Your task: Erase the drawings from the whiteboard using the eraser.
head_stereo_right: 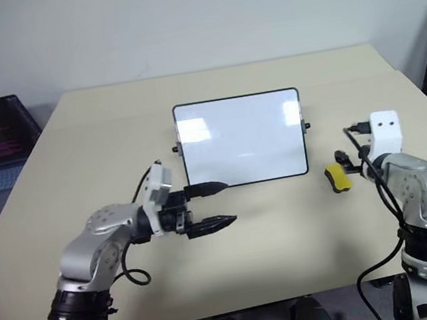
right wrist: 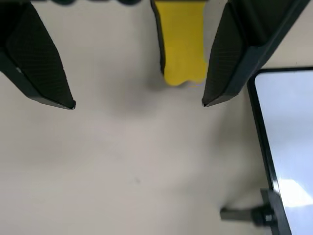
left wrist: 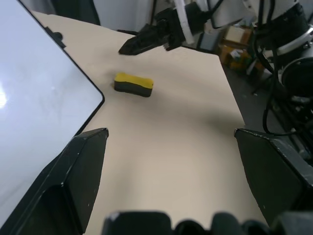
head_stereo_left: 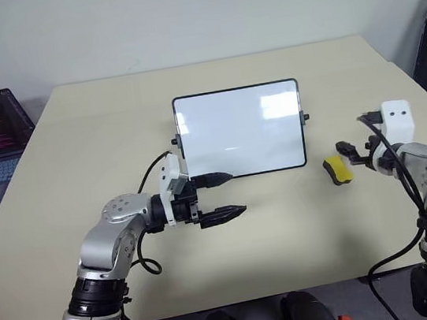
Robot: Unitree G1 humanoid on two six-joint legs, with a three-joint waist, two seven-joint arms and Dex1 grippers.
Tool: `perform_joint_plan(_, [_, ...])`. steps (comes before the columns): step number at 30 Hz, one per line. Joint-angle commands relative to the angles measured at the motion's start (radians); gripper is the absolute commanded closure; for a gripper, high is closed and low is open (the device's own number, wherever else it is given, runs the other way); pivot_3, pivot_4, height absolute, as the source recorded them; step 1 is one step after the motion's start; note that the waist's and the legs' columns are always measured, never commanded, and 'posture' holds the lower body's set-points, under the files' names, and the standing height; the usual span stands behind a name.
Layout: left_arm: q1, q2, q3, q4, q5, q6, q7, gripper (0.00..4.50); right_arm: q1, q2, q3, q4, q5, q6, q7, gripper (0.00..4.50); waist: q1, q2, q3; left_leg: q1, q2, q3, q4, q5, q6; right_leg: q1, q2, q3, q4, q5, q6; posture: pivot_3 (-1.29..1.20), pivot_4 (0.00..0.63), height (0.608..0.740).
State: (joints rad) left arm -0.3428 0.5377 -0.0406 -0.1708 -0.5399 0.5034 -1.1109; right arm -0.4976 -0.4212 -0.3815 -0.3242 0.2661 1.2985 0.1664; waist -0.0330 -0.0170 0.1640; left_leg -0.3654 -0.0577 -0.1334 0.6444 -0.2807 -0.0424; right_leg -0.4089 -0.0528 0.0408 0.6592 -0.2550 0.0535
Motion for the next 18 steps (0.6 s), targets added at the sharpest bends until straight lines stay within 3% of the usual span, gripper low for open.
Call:
perform_joint_plan(1, [0.066,-0.002,0.076,-0.086,0.011,-0.003,0.131,0.0,0.029,0.012,-0.062,-0.113,-0.004,-0.051,-0.031,0.02,0.001,0.0,0.0,0.0,0.0,0.0,0.0,0.0,0.0,0.0,0.0,0.0,0.0,0.0,0.0,0.0,0.15,0.74])
perform_joint_plan(11, [0.288,-0.213,0.147,-0.202,0.274,-0.176,0.667,0.0,0.303,0.087,-0.076,-0.24,-0.062,-0.52,-0.053,0.02,0.007,0.0,0.0,0.001,0.0,0.0,0.0,0.0,0.0,0.001,-0.001,0.0,-0.001,0.0,0.001,0.0,0.15,0.74])
perform_joint_plan(18, [0.392,-0.306,0.144,-0.255,0.39,-0.266,0.853,0.0,0.468,0.166,-0.081,-0.197,-0.079,-0.863,-0.054,0.02,0.007,0.0,0.0,0.002,0.0,0.0,0.0,0.0,0.0,0.003,-0.001,0.0,-0.001,0.0,0.001,0.0,0.15,0.74])
